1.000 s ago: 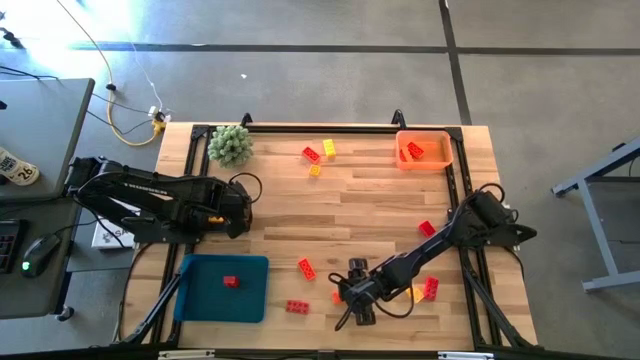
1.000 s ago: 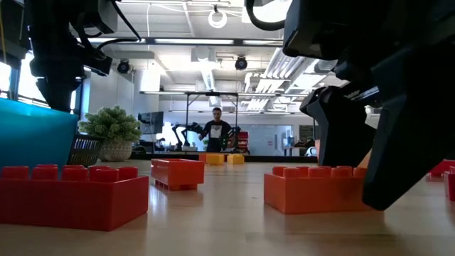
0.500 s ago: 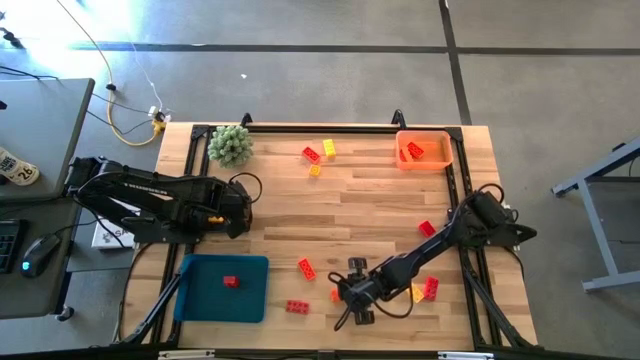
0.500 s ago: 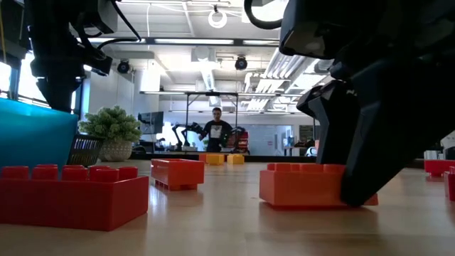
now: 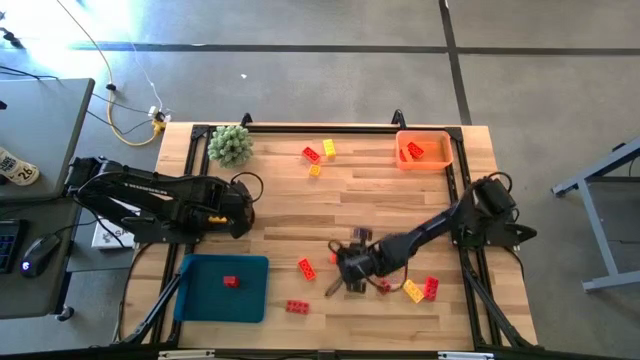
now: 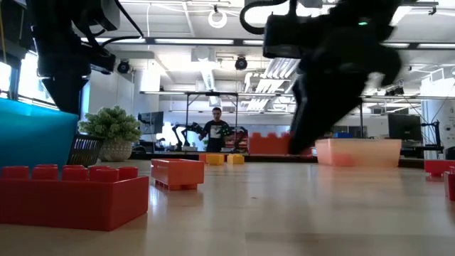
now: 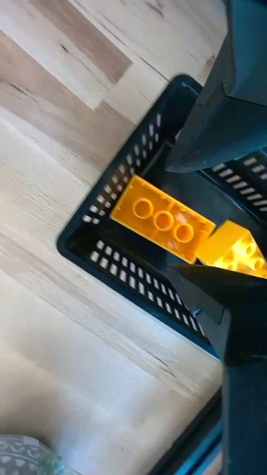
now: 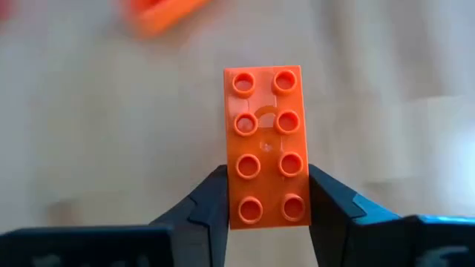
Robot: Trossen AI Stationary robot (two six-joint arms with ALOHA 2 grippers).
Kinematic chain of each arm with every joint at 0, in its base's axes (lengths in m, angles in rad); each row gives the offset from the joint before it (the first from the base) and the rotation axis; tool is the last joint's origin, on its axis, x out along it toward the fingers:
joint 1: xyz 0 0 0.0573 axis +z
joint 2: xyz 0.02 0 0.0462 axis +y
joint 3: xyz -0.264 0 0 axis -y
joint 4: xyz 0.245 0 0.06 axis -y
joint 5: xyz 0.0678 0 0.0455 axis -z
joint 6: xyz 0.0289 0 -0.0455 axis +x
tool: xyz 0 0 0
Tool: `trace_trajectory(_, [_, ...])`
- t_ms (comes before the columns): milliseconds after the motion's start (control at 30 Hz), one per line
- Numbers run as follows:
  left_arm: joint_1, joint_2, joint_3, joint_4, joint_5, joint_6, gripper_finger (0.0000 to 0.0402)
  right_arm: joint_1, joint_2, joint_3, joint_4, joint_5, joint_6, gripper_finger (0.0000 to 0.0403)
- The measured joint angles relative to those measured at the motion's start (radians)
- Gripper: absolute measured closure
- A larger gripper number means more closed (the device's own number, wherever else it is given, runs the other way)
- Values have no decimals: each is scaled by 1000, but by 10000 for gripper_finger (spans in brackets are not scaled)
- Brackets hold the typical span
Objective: Sort & place blocks by color
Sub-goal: Put the orange game piece into the orange bin
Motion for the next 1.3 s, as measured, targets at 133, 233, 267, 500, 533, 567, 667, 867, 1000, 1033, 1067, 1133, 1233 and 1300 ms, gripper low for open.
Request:
trace_trajectory(133, [0, 0, 0, 31, -15, 34, 202, -60, -44, 0, -68, 67, 31, 288])
trace_trajectory(233, [0, 0, 0, 56, -18, 79, 202, -104, -82, 0, -108, 130, 90, 288])
trace_trajectory(267, [0, 0, 0, 61, -19, 91, 202, -118, -91, 0, -120, 153, 106, 288])
trace_trajectory(500, [-1, 0, 0, 138, -23, 143, 202, -220, -149, 0, -259, 274, 210, 288])
trace_trajectory(533, [-1, 0, 0, 144, -21, 158, 202, -238, -155, 0, -283, 289, 224, 288])
trace_trajectory(567, [-1, 0, 0, 153, -19, 172, 202, -256, -160, 0, -305, 304, 237, 288])
trace_trajectory(667, [-1, 0, 0, 173, -18, 209, 202, -314, -175, 0, -374, 343, 279, 288])
trace_trajectory(867, [-1, 0, 0, 205, -15, 240, 202, -447, -208, 1, -505, 381, 336, 288])
trace_trajectory(1000, [0, 0, 0, 212, -15, 247, 202, -538, -231, 1, -573, 391, 358, 288])
trace_trajectory(1033, [0, 0, 0, 214, -15, 246, 202, -560, -237, 1, -585, 391, 358, 288])
trace_trajectory(1067, [0, 0, 0, 217, -15, 246, 202, -583, -244, 1, -597, 391, 358, 288])
trace_trajectory(1133, [0, 0, 0, 226, -15, 245, 202, -628, -261, 1, -618, 388, 358, 288])
trace_trajectory(1233, [0, 0, 0, 228, -15, 237, 202, -698, -292, 1, -635, 376, 361, 288])
trace_trajectory(1300, [0, 0, 0, 228, -15, 235, 202, -747, -312, 1, -640, 360, 360, 288])
